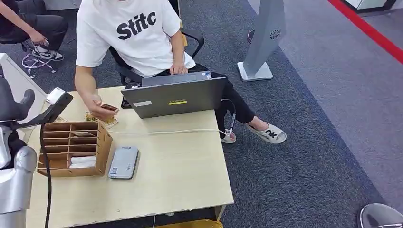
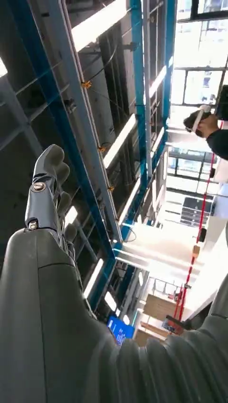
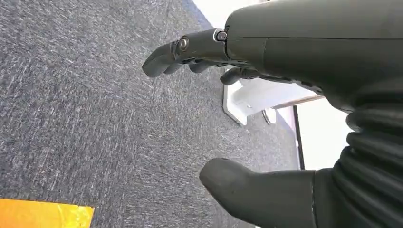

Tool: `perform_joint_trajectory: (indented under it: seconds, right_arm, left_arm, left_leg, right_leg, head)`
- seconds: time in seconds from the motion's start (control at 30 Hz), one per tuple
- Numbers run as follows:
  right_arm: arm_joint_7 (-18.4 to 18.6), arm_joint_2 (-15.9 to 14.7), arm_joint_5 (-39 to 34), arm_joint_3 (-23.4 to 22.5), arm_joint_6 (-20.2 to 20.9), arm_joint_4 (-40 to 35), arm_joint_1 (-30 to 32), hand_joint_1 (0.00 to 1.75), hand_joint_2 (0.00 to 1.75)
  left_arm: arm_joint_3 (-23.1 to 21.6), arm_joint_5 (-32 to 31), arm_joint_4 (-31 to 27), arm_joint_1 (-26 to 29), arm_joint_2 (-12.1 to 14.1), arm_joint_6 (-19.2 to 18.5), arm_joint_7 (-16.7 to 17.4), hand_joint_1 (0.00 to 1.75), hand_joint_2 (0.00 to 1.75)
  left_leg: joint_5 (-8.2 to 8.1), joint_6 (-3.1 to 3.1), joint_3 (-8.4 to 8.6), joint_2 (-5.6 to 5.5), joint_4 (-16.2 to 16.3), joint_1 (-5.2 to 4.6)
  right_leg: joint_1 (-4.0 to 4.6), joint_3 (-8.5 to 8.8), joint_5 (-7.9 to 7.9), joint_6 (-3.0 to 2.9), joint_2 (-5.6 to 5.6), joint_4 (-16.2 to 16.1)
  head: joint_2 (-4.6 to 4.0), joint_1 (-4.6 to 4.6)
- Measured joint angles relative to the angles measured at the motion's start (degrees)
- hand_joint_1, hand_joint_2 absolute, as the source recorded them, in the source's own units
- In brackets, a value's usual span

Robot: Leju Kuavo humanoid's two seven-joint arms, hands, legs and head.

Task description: Pass the card to the sensor for recognition and then transmit it.

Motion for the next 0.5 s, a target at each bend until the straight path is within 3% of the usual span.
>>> perform_joint_trajectory:
  seconds: [0.1, 0.17, 0.2, 0.23, 0.27, 0.3, 0.37, 0.4, 0.5]
  right_arm:
    - [-0.1, 0.0, -0.2, -0.4, -0.3, 0.0, 0.0, 0.00, 1.75]
    - [-0.1, 0.0, -0.7, -1.2, -0.8, 0.0, 0.1, 0.00, 1.75]
    - [0.0, 0.1, -1.0, -1.5, -1.3, 0.0, 0.1, 0.00, 1.75]
    - [0.0, 0.2, -1.2, -1.9, -1.8, 0.0, 0.4, 0.00, 1.75]
    - [0.0, 0.3, -1.3, -2.5, -2.5, 0.0, 0.6, 0.00, 1.75]
    - [-0.2, 0.4, -1.3, -3.0, -3.2, 0.0, 0.8, 0.00, 1.75]
    - [-0.7, 0.7, -1.3, -3.8, -4.0, 0.0, 0.9, 0.00, 1.75]
    - [-0.9, 0.9, -1.3, -4.1, -4.3, 0.0, 1.0, 0.00, 1.75]
    - [-2.2, 1.1, -1.2, -4.8, -5.6, 0.0, 0.9, 0.00, 1.75]
  left_arm:
    - [0.2, 2.5, -4.6, 6.4, 0.8, 3.4, -1.9, 0.00, 1.75]
    - [1.4, 5.3, -10.8, 15.2, 0.8, 9.2, -4.1, 0.00, 1.75]
    - [2.7, 8.3, -15.1, 20.6, -0.2, 12.6, -7.1, 0.00, 1.75]
    - [5.2, 12.9, -20.5, 27.7, -2.7, 14.8, -11.5, 0.00, 1.75]
    - [8.2, 20.5, -24.7, 33.5, -6.6, 16.5, -19.8, 0.00, 1.75]
    - [13.0, 30.2, -28.4, 38.1, -11.5, 17.0, -31.6, 0.00, 1.75]
    - [20.3, 42.2, -32.3, 45.8, -17.1, 15.5, -42.4, 0.00, 1.75]
    - [24.2, 45.6, -33.7, 48.3, -19.5, 14.0, -44.2, 0.00, 1.75]
    - [33.1, 48.5, -35.5, 50.7, -24.3, 9.7, -42.6, 0.00, 1.75]
  left_leg:
    - [-0.08, 0.02, 0.02, 0.15, 0.0, -0.02]
    - [-0.28, -0.05, 0.06, 0.38, -0.1, -0.03]
    - [-0.40, 0.02, 0.18, 0.61, -0.1, -0.05]
    - [-0.62, -0.07, 0.36, 0.88, -0.1, -0.09]
    - [-0.76, 0.12, 0.38, 0.98, -0.1, -0.14]
    - [-0.82, 0.21, 0.39, 0.91, 0.0, -0.14]
    - [-0.95, 0.23, 0.41, 0.81, 0.0, -0.14]
    - [-0.97, 0.28, 0.40, 0.74, 0.0, -0.15]
    - [-0.97, 0.29, 0.39, 0.09, 0.0, -0.13]
  right_leg:
    - [-0.02, 0.01, -0.03, -0.02, 0.17, 0.0]
    - [-0.03, 0.04, -0.11, 0.00, 0.41, 0.0]
    - [-0.05, 0.03, -0.18, -0.01, 0.65, 0.0]
    - [-0.11, 0.05, -0.31, -0.02, 0.96, 0.0]
    - [-0.13, 0.13, -0.45, 0.16, 1.02, 0.0]
    - [-0.13, 0.18, -0.56, 0.22, 0.96, 0.0]
    - [-0.13, 0.20, -0.67, 0.21, 0.86, -0.1]
    - [-0.13, 0.20, -0.71, 0.27, 0.78, -0.1]
    - [-0.13, 0.44, -0.85, 0.34, 0.09, -0.1]
  head:
    - [0.00, -0.02]
    - [0.00, 0.00]
    - [0.00, 0.02]
    - [0.00, -0.09]
    - [0.00, -0.37]
    - [0.00, -0.33]
    - [0.00, 0.24]
    - [0.00, 0.13]
    - [0.00, 0.11]
